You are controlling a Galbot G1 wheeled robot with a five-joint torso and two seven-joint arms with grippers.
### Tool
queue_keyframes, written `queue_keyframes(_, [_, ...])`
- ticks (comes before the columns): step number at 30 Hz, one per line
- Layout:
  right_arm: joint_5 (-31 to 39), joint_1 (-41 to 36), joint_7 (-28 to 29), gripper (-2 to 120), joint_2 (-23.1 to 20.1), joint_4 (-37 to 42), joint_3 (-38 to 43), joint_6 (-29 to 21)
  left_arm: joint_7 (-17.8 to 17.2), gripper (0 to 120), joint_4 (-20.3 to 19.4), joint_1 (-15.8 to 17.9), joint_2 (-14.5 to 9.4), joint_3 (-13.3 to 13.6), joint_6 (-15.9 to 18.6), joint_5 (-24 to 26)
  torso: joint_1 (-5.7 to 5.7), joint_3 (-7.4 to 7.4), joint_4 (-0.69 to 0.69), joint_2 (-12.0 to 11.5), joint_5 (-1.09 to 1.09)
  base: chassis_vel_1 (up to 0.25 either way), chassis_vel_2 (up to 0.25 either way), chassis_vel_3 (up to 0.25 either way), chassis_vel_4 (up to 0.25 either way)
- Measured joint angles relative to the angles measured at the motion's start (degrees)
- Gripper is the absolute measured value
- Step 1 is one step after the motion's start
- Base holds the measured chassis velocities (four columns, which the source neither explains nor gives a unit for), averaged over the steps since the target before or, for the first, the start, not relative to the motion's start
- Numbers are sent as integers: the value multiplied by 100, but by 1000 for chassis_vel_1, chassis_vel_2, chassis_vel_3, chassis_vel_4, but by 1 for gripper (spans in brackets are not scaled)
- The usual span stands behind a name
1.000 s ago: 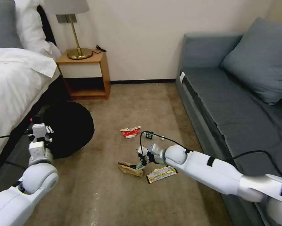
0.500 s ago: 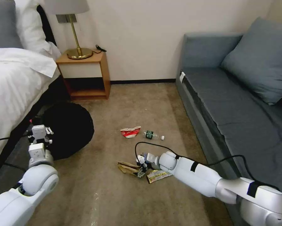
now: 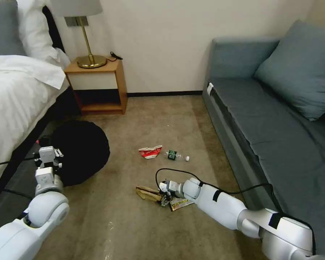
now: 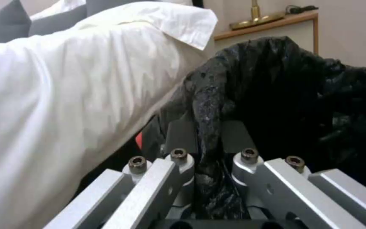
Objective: Pick up the trash bin, then pick up the garbage on the floor and place it into the trash bin.
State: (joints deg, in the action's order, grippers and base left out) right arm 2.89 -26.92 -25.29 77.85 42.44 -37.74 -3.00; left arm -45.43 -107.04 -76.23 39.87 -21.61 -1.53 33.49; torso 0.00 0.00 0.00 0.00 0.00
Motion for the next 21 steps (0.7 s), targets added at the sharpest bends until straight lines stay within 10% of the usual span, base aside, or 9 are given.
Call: queue_keyframes(21, [-124,-163,-178,3,-240,143,334,208,-6,7,75,-43,97,-6,-59,-79,0,0,0,0,1,0,0,0,0])
